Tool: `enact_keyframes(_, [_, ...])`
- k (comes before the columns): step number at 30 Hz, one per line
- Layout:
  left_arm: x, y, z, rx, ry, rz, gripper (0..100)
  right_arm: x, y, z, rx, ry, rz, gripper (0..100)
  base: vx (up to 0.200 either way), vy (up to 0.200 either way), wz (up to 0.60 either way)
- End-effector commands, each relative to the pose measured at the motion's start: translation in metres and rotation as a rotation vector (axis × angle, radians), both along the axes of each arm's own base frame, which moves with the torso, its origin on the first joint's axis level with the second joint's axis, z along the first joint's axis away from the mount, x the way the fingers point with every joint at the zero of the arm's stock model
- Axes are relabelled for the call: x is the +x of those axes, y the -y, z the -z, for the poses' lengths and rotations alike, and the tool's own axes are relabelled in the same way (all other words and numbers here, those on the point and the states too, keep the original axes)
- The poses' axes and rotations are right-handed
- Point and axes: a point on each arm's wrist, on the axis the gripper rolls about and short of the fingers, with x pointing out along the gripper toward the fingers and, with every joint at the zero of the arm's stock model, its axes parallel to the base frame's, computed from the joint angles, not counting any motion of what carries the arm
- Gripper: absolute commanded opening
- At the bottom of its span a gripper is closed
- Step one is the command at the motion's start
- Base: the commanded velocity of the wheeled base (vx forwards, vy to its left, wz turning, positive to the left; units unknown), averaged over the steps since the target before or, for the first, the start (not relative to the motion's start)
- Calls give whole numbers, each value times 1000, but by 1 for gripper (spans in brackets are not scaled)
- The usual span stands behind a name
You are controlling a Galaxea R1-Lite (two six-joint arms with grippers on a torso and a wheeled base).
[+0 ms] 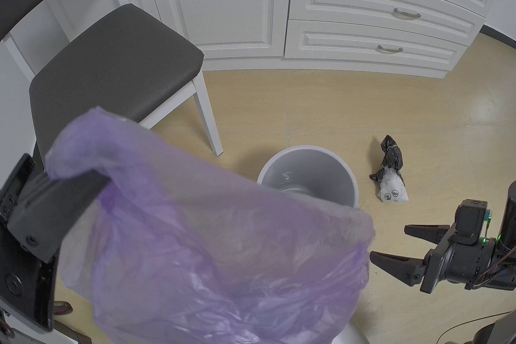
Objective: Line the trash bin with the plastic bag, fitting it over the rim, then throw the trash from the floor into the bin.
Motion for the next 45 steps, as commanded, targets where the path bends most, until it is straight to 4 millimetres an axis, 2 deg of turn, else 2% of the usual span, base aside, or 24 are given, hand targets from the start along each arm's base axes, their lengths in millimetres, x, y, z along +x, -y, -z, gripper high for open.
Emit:
enact_keyframes(1, [1,0,-4,-37,4,6,0,-1,-6,6,-11,-32,-28,100,0,0,0])
enact_keyframes(10, [-2,-3,-2,-45,6,12,0,3,-10,9,-6,-58,-23,100,0,0,0])
enact_keyframes(15, [-5,-6,4,-31,1,16,0,2,-2,-16,91,15,21,100,0,0,0])
enact_keyframes(21, [-5,-6,4,-31,0,14,0,6,3,-28,137,45,63,100,0,0,0])
enact_keyframes(27, [-8,-8,2,-60,19,27,0,18,-7,-21,155,-35,87,100,0,0,0])
enact_keyframes(34, [-15,-13,-9,-208,9,115,0,24,-12,-10,130,-87,87,100,0,0,0])
enact_keyframes(45, [-16,-9,-3,-190,-27,164,0,22,-11,-19,169,-65,89,100,0,0,0])
